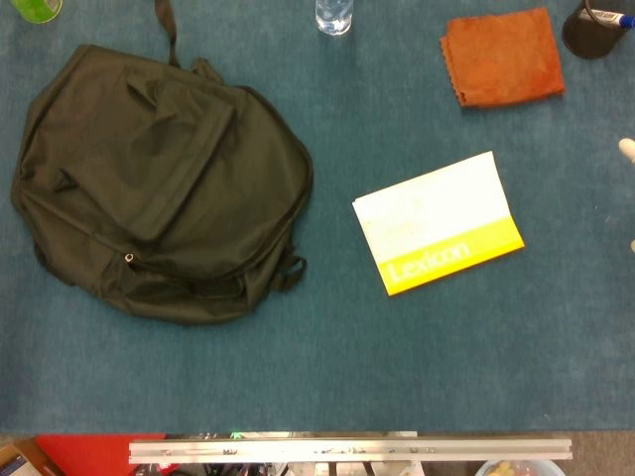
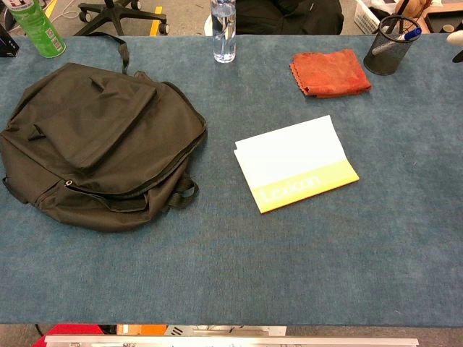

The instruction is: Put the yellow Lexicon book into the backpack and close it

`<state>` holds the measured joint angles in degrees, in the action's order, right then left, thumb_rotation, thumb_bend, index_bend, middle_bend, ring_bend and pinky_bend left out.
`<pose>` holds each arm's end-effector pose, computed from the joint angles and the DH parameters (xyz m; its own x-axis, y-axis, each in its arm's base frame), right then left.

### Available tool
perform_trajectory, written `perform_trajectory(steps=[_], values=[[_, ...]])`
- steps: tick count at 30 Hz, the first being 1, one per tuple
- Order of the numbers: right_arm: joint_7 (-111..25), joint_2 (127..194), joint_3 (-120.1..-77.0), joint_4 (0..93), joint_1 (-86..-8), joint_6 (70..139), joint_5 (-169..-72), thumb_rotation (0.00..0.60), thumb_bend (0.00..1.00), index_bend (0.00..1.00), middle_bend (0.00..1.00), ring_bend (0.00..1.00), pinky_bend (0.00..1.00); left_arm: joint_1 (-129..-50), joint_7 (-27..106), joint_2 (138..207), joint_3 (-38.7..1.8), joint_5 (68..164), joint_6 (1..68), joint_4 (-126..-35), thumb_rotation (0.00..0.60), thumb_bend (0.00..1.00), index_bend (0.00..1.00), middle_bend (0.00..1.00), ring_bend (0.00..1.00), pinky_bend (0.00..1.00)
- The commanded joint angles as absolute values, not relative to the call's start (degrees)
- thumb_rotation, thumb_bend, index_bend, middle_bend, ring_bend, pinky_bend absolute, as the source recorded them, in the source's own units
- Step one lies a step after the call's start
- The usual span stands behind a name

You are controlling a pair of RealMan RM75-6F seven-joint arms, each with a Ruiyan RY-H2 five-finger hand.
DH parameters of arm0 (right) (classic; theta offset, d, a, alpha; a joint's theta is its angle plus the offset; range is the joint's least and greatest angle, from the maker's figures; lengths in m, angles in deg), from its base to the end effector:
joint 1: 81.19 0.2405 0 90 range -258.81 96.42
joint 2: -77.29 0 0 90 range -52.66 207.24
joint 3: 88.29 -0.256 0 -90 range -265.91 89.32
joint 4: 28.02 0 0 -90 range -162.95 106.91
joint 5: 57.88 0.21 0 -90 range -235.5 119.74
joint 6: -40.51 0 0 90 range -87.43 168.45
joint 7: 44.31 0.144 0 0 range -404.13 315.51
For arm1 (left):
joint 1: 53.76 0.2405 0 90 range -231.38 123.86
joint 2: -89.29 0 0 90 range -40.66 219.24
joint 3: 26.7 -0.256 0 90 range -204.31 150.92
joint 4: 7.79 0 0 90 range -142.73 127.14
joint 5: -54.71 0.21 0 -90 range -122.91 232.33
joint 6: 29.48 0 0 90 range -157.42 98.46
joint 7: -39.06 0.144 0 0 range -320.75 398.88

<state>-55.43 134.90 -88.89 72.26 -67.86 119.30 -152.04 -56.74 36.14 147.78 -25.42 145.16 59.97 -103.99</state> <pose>-0.2545 -0.2076 0.1545 0.5776 -0.0337 0.8156 -0.7849 -0.2974 0.5436 -0.2977 0.1643 0.1855 0.3798 -0.0319 0.9245 0.9227 -0.0589 -0.3811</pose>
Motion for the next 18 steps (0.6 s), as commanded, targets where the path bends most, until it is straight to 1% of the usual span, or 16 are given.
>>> perform_trajectory(steps=[1,7,10,14,18], values=[[-55.5,134.8,-88.8,72.4,-67.6,118.6,-152.2,0.6,0.11,0.11,0.26,0.13,0.25,-56.7,36.2,147.7,-25.4,145.0,60.0,-104.1,0.6,0.23,0.15,0.09,0.05,0.07],[-55.7,134.7,-87.8,73.1,-65.5,114.4,-153.7,0.6,0.11,0.11,0.26,0.13,0.26,-56.5,36.2,147.6,-25.7,145.3,60.1,-104.1,0.6,0.23,0.15,0.09,0.05,0.07],[-56.1,135.4,-87.3,73.2,-63.6,111.0,-154.7,0.6,0.11,0.11,0.26,0.13,0.26,-56.3,36.0,147.7,-25.8,145.5,60.5,-104.1,0.6,0.23,0.15,0.09,0.05,0.07],[-56.6,137.6,-87.2,72.9,-59.9,103.5,-153.2,0.6,0.1,0.11,0.26,0.13,0.26,-56.3,36.0,147.5,-26.0,146.0,60.6,-104.2,0.6,0.23,0.15,0.09,0.05,0.07],[-58.4,141.1,-87.4,71.1,-56.9,97.7,-151.4,0.6,0.1,0.1,0.26,0.13,0.26,-56.0,35.8,147.3,-26.1,146.3,61.0,-104.3,0.6,0.23,0.15,0.09,0.05,0.07]])
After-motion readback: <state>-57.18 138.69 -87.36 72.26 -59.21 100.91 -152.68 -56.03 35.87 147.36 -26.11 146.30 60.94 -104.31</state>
